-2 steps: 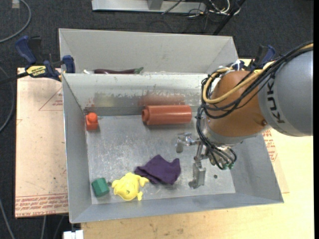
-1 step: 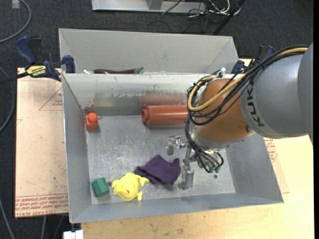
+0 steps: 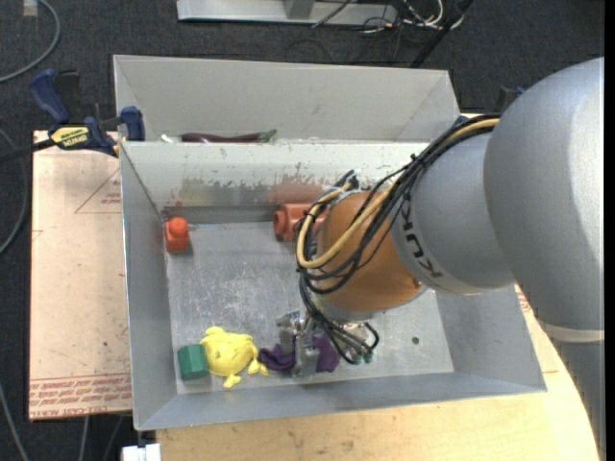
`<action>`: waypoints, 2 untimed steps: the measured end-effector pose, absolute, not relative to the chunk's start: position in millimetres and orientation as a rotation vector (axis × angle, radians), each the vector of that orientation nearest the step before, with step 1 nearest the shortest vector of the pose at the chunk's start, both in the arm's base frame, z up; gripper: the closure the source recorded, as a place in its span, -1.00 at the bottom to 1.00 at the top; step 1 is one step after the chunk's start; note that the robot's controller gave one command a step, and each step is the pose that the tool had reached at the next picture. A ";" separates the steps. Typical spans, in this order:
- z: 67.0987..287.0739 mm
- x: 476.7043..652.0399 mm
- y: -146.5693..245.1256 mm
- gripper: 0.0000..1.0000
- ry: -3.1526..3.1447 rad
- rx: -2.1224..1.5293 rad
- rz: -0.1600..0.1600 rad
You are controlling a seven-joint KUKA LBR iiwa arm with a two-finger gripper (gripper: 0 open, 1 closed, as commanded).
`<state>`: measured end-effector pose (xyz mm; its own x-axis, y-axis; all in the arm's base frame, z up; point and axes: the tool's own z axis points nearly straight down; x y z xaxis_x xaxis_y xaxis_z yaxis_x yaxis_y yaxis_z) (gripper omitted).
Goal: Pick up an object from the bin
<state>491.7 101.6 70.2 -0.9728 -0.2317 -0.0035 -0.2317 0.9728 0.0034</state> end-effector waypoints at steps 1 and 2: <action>70.2 491.7 101.6 1.00 3.117 -0.366 0.006; 184.4 494.0 92.9 1.00 3.120 -0.322 0.007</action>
Offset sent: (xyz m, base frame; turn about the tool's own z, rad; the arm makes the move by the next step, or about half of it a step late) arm 0.0016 -0.0093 0.1145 0.0297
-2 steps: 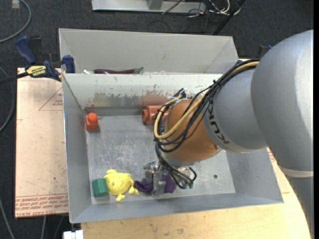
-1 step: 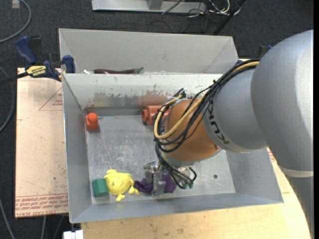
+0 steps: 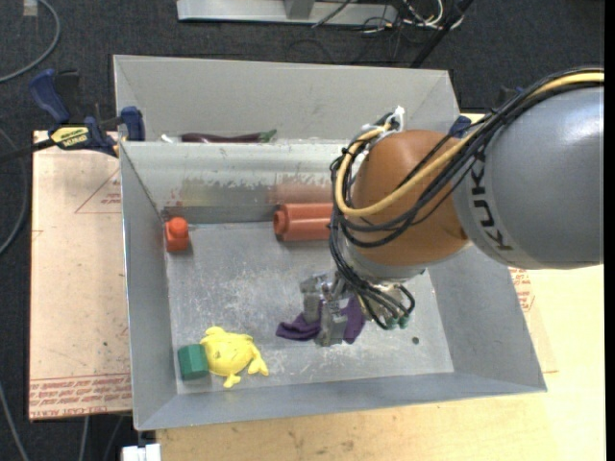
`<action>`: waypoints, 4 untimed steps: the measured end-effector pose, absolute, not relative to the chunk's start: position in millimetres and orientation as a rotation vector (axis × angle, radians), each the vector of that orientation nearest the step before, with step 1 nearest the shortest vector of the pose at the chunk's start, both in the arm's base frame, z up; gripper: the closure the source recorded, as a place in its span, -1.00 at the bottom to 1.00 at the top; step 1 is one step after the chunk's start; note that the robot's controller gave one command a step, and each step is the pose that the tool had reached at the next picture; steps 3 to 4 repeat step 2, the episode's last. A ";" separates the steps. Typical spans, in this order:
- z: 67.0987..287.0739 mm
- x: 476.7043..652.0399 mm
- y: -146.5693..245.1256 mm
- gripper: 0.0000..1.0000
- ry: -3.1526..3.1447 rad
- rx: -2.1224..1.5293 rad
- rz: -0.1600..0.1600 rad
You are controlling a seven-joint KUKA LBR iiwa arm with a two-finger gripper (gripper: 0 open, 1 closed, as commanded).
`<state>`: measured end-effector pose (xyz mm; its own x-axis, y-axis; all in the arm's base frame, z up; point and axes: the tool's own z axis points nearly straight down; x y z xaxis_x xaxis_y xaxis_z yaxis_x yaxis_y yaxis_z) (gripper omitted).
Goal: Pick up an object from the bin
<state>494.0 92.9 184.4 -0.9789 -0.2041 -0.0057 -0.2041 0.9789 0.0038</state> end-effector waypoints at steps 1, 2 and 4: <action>184.4 493.9 93.0 1.00 3.120 -0.322 0.007; 325.6 496.2 86.7 1.00 3.111 -0.361 0.008; 325.6 496.2 86.7 1.00 3.111 -0.361 0.008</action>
Offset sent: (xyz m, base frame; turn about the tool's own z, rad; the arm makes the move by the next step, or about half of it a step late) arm 0.0012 -0.0069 0.1409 -0.0262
